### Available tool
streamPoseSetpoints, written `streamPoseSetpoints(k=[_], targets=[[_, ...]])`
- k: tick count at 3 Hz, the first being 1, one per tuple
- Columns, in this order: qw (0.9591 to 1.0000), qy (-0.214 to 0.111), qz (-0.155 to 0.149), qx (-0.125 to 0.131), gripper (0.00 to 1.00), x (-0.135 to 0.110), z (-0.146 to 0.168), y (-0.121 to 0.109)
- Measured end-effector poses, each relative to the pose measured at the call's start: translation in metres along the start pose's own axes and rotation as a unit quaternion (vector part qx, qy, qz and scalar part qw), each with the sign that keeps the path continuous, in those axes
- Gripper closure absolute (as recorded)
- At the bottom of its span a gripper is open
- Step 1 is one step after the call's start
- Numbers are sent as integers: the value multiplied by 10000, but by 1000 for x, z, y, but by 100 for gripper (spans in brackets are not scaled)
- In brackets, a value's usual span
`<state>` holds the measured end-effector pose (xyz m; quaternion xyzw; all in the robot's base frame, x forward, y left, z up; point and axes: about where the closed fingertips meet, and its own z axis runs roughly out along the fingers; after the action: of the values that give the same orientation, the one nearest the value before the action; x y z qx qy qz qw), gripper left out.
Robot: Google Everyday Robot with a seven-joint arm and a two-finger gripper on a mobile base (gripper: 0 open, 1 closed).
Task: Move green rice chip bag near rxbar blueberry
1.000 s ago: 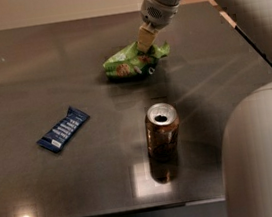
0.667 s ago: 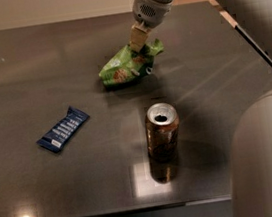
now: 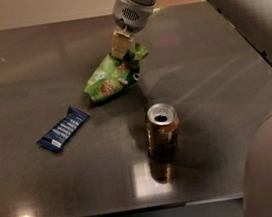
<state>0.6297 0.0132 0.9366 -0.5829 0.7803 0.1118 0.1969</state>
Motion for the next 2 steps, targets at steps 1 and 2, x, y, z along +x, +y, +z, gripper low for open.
streamPoseSetpoints(k=[1, 2], targets=[[9998, -38, -180, -122, 85, -12, 6, 16], [9994, -92, -256, -208, 61, -20, 11, 24]])
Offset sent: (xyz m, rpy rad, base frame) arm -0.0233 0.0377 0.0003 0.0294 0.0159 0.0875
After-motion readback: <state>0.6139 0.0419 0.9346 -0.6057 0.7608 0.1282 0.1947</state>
